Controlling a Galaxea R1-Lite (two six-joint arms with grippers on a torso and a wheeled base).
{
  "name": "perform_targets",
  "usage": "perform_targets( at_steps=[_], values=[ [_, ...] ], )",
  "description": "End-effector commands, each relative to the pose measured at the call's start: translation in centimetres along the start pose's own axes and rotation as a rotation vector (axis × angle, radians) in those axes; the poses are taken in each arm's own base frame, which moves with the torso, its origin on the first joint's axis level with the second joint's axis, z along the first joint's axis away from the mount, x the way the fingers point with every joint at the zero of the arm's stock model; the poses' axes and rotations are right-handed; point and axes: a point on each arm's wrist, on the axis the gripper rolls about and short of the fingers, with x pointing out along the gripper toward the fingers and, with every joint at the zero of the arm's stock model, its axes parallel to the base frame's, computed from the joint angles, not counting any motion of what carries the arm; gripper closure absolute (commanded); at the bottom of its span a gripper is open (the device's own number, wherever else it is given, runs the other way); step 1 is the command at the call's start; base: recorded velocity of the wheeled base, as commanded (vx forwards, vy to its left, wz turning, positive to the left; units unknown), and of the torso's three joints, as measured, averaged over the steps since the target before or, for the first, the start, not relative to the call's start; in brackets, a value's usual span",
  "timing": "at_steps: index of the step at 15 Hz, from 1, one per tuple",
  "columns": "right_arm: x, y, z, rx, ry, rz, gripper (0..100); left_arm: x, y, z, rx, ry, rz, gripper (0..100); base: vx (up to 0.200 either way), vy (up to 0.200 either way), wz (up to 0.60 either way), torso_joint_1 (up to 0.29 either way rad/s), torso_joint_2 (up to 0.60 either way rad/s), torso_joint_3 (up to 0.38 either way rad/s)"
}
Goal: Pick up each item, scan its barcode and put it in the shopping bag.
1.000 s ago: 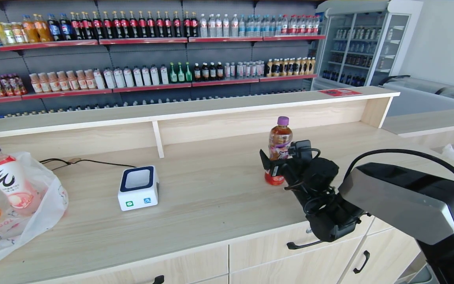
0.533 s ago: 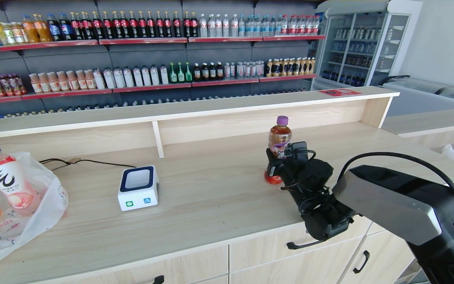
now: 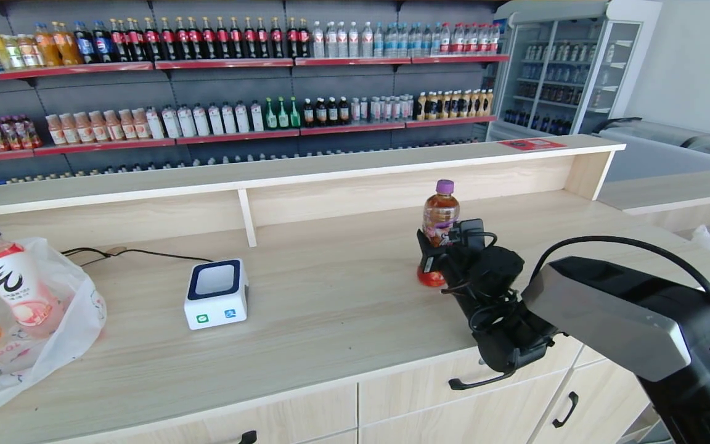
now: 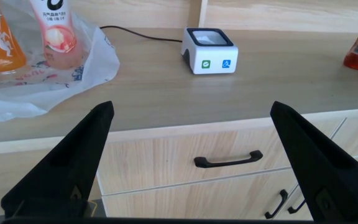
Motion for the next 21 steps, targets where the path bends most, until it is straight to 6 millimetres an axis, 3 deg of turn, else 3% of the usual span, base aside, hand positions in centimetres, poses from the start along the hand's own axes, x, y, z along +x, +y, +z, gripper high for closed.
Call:
perform_targets(
  at_steps=[1,8,11,13,18,19,21],
  values=[
    [0.1,0.0,0.9,0.003,-0.022,0.000,100,0.0,0.0,0.0,0.001,0.000,0.001,0,0.000,0.000,0.00,0.000,0.00,0.000],
    [0.3,-0.1,2.7,0.010,-0.057,-0.003,100,0.0,0.0,0.0,-0.001,0.000,0.001,0,0.000,0.000,0.00,0.000,0.00,0.000],
    [-0.8,0.6,3.3,0.011,-0.031,0.019,100,0.0,0.0,0.0,0.001,0.000,0.001,0,0.000,0.000,0.00,0.000,0.00,0.000],
    [-1.3,0.5,5.8,0.017,-0.064,0.018,100,0.0,0.0,0.0,-0.001,0.001,0.001,0,0.000,0.000,0.00,0.000,0.00,0.000],
    [-4.7,0.2,11.9,0.024,-0.102,0.034,100,0.0,0.0,0.0,0.009,0.001,0.001,0,0.000,0.000,0.00,0.000,0.00,0.000],
    [-5.0,0.2,12.1,0.025,-0.102,0.037,100,0.0,0.0,0.0,0.009,0.000,-0.001,0,0.000,0.000,0.00,0.000,0.00,0.000],
    [-8.1,1.3,14.9,0.038,-0.109,0.086,100,0.0,0.0,0.0,0.009,0.001,-0.001,0,0.000,0.000,0.00,0.000,0.00,0.000]
  ],
)
